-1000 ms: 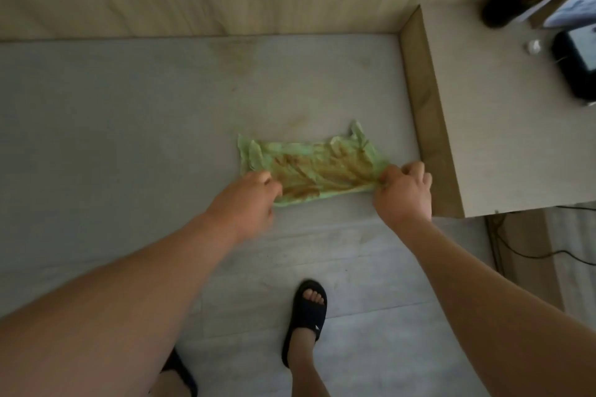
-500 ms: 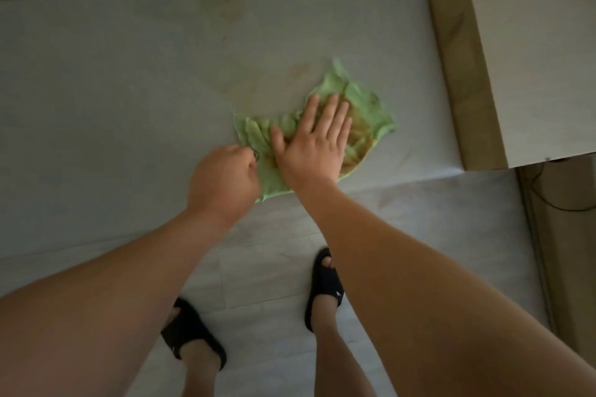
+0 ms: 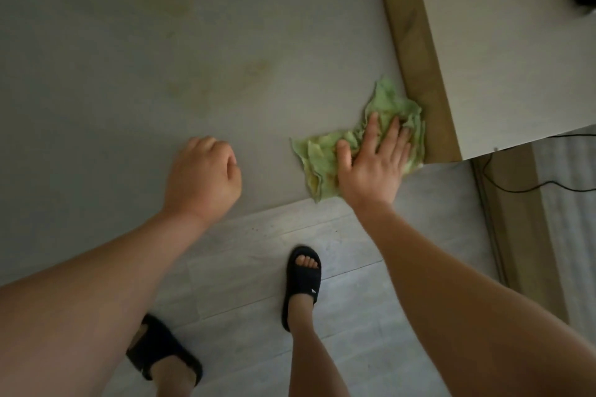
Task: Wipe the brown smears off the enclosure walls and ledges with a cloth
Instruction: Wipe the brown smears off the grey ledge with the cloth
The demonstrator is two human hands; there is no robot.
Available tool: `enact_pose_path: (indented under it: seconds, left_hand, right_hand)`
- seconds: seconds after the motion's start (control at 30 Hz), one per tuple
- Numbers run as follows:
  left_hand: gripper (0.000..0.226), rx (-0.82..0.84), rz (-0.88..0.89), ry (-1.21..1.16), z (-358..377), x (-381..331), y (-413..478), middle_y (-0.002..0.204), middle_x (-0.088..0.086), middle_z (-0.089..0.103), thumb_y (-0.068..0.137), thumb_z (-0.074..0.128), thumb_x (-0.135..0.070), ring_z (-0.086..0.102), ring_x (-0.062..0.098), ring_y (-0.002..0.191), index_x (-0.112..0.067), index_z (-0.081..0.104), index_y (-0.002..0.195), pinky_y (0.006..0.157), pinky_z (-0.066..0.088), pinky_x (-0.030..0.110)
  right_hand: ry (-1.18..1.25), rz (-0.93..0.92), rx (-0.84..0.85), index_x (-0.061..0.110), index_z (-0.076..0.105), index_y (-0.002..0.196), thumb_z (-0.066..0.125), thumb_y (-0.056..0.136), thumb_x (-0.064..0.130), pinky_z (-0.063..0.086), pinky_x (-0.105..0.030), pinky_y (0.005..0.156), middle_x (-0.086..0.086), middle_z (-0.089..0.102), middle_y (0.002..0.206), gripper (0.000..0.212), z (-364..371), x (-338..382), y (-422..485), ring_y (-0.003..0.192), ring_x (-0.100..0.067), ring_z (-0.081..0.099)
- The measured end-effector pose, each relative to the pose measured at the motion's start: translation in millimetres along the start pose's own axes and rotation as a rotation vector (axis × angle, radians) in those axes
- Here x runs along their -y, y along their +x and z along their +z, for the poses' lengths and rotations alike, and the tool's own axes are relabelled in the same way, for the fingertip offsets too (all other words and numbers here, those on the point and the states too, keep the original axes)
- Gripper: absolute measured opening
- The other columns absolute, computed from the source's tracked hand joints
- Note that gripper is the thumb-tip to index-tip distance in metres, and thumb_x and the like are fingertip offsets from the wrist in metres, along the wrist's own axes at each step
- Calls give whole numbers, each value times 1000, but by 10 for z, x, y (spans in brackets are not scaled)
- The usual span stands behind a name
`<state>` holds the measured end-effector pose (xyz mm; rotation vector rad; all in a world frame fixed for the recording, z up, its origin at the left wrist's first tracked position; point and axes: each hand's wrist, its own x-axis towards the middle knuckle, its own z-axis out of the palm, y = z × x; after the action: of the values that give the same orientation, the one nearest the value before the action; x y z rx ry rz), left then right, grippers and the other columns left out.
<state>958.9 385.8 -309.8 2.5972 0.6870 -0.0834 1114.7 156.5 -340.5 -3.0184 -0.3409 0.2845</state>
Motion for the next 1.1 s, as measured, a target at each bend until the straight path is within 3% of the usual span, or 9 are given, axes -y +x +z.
enact_pose_path:
  seconds: [0.13, 0.3, 0.4, 0.5, 0.67, 0.83, 0.93, 1.03, 1.1]
  left_hand:
    - [20, -18, -23, 4, -65, 135, 14, 79, 13, 59, 77, 43, -18, 56, 40, 86, -12, 62, 76, 75, 49, 48]
    - [20, -46, -93, 28, -199, 337, 40, 82, 15, 59, 73, 45, -17, 56, 42, 88, -10, 63, 80, 77, 50, 50]
    - [26, -32, -156, 51, -278, 430, 70, 91, 18, 58, 69, 48, -18, 55, 43, 94, -9, 64, 87, 80, 47, 50]
    - [36, -36, -201, 64, -351, 554, 102, 104, 20, 55, 68, 49, -23, 51, 43, 104, -8, 62, 98, 85, 43, 50]
    - [56, -61, -296, 46, -559, 925, 168, 136, 23, 49, 72, 57, -22, 43, 44, 128, -4, 57, 126, 104, 38, 55]
    - [82, 45, -631, 42, -738, 1386, 88, 167, 17, 16, 86, 63, -14, 12, 44, 153, -12, 24, 158, 122, 16, 59]
    - [80, -57, -697, 39, -806, 1601, -31, 163, 19, 24, 82, 62, -11, 19, 42, 151, -7, 30, 154, 119, 22, 59]
    - [76, -71, -673, 74, -825, 1664, -37, 160, 21, 28, 81, 61, -12, 23, 42, 149, -3, 33, 152, 118, 24, 57]
    - [75, -64, -637, 74, -817, 1590, 30, 160, 21, 29, 82, 62, -13, 24, 43, 148, -4, 33, 151, 118, 24, 57]
  right_hand:
    - [-17, -163, 39, 18, 4, 166, 22, 104, 62, -3, -49, 129, -15, -2, 173, 79, 140, 753, -247, 159, -32, -10]
    - [-71, -593, 27, 28, 29, 163, 34, 101, 65, 10, -53, 128, -16, 23, 169, 73, 182, 819, -292, 159, -36, 11]
    - [-102, -318, 5, 37, 17, 164, 30, 99, 71, 4, -53, 128, -19, 23, 168, 74, 129, 581, -64, 159, -37, 8]
    - [-2, -18, -54, 23, 15, 166, 32, 98, 69, 3, -53, 128, -19, 12, 171, 83, 111, 679, 142, 159, -36, 4]
    - [73, 17, -15, 10, 7, 166, 27, 99, 66, 0, -48, 129, -17, 4, 172, 89, 91, 1355, 520, 159, -34, -1]
    - [76, -327, -2, 18, 28, 163, 24, 96, 68, 2, -48, 128, -15, 15, 171, 84, 319, 2694, 157, 159, -34, 7]
    - [59, -694, 90, 37, 30, 161, 27, 102, 66, -2, -46, 128, -5, 14, 173, 66, 450, 3361, -164, 160, -29, 3]
    - [5, -912, 110, 46, 30, 159, 26, 103, 64, 1, -46, 128, -1, 21, 172, 59, 459, 3374, -105, 160, -27, 7]
    - [11, -919, 53, 48, 36, 156, 31, 102, 66, 7, -47, 128, -4, 30, 168, 58, 428, 3066, 65, 158, -29, 16]
